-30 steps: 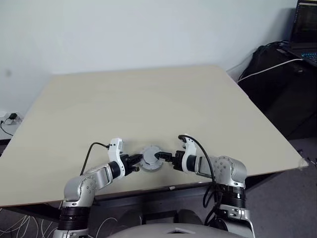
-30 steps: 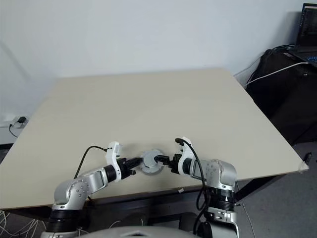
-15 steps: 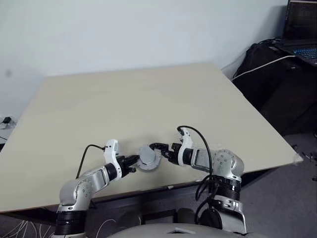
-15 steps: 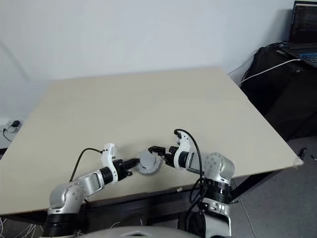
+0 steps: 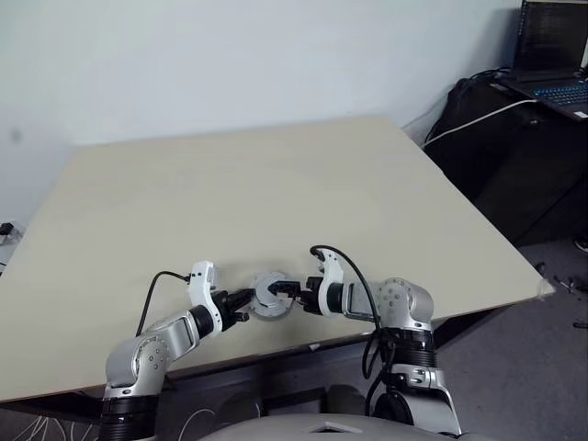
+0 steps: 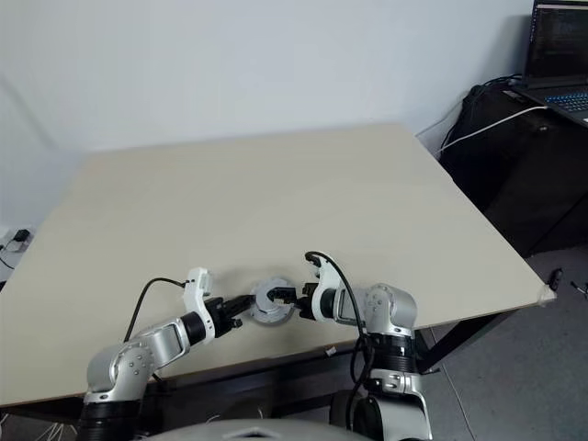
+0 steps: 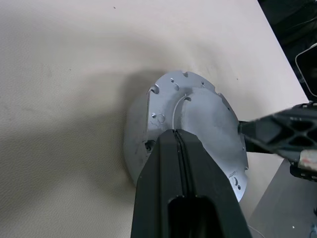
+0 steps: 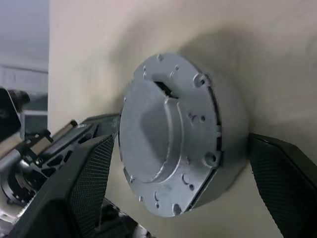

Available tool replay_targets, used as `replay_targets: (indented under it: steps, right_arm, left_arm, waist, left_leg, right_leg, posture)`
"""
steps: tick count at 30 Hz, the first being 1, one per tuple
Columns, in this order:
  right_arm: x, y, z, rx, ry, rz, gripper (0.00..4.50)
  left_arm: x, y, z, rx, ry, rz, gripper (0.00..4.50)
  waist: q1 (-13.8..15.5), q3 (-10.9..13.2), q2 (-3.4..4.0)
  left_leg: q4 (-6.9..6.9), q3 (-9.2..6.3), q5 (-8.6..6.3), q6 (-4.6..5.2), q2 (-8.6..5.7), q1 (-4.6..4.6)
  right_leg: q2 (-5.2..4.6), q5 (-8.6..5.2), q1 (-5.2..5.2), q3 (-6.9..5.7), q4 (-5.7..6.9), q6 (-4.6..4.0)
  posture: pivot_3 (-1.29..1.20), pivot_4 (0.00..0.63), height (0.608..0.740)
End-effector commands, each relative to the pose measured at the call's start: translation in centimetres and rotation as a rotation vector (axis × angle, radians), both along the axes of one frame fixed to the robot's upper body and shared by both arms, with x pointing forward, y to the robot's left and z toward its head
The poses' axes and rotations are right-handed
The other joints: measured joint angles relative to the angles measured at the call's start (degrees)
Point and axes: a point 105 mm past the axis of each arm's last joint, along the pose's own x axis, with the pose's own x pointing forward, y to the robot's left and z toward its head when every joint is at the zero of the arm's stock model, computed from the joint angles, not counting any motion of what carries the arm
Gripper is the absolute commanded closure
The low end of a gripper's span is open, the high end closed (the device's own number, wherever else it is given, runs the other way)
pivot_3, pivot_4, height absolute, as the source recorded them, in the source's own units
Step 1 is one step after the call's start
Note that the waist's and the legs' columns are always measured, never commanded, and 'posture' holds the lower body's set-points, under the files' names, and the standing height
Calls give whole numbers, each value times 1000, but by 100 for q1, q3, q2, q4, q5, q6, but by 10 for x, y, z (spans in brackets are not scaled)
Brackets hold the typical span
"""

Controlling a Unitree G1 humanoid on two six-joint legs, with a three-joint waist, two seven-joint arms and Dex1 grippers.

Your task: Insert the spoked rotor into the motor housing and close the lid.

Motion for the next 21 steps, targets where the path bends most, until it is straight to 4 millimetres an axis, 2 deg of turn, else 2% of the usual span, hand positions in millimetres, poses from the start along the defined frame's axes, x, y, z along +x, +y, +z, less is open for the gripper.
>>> replay_targets:
  steps: [1,8,11,21]
  right_arm:
    - [-18,18,-5,43,60,91,9]
    - [-33,29,19,277,76,189,9]
    - [-33,30,26,364,88,180,9]
    - [-7,29,5,226,102,-41,9]
  left_arm:
    - [-5,-14,-2,-24,25,-54,4500]
    - [-5,-15,-2,-21,25,-61,4500]
    - [-5,-14,-2,-19,24,-60,4500]
    - [-8,-12,-4,-17,28,-50,4500]
  waist:
    - [-1,-2,-1]
    - [-9,-5,-6]
    - [-26,-3,-7]
    - [-41,4,-3]
  left_leg:
    - [0,0,0,0,0,0]
    - [-4,-1,-3,2,0,0]
    - [-5,-1,-4,-1,8,-1]
    - [-4,-2,2,-25,9,4]
  right_leg:
    - [0,0,1,-1,0,0]
    - [1,-1,0,-1,-2,0]
    - [1,-4,-4,0,-1,-6]
    - [1,-1,-1,-1,2,-1]
  posture:
    - [0,0,740]
    - [0,0,740]
    - [0,0,740]
    - [0,0,740]
